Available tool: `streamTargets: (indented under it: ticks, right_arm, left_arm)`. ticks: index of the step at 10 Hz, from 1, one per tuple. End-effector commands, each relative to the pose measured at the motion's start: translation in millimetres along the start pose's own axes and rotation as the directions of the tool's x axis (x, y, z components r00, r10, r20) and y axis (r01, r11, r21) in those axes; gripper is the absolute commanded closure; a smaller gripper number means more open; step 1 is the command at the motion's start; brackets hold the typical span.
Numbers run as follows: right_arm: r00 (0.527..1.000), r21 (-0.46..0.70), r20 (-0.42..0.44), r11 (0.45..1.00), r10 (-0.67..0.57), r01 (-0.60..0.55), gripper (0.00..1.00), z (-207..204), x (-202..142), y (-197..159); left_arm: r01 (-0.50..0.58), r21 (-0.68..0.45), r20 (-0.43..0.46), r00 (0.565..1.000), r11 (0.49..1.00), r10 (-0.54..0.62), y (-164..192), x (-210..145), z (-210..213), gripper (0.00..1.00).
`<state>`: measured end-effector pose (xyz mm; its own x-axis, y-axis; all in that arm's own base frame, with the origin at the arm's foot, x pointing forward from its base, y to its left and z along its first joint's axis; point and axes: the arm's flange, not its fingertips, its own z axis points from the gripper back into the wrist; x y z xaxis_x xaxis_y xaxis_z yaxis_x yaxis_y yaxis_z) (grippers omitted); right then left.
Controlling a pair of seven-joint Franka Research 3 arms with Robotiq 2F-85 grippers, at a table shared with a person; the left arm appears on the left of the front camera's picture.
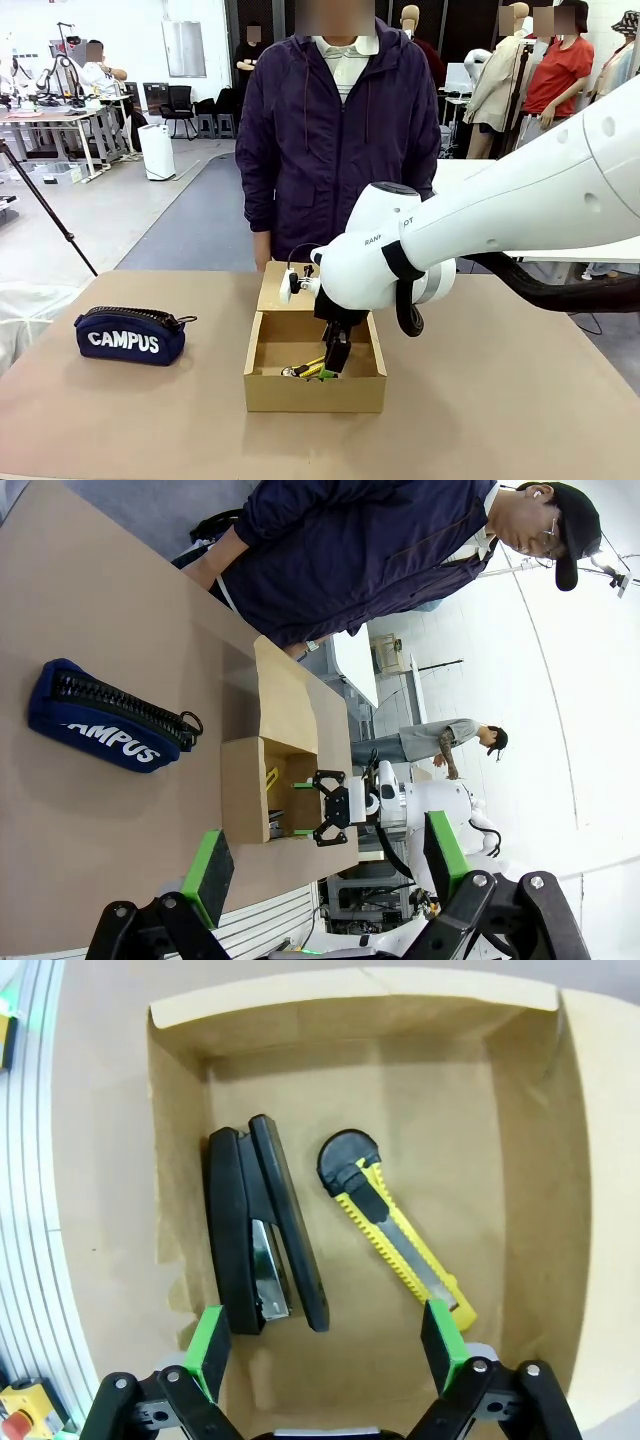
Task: Pack the items into the box.
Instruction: Pick up the item specified by the human and place it in the Mailer Box.
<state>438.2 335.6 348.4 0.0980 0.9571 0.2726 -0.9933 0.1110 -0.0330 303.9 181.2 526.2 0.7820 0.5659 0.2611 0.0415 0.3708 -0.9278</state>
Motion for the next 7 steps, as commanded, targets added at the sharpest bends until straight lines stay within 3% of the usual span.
streamTargets:
  ticks: [1,3,5,7]
  right_arm:
    - [1.000,-0.058,-0.002,0.998,-0.020,0.020,0.00,15,-2,3]
    - [0.999,-0.137,0.012,0.990,-0.035,0.036,0.00,54,-8,5]
    - [0.998,-0.199,0.028,0.979,-0.049,0.054,0.00,135,-30,21]
    - [0.960,-0.068,0.073,0.959,-0.270,0.275,0.00,208,-88,35]
  left_arm:
    - [0.000,-0.020,0.007,1.000,1.000,0.000,-1,0,0,0.00]
    - [0.000,-0.020,0.007,1.000,1.000,0.000,-1,0,0,0.00]
    - [0.000,-0.020,0.007,1.000,1.000,0.000,-1,0,0,0.00]
    - [0.000,-0.020,0.007,1.000,1.000,0.000,-1,0,0,0.00]
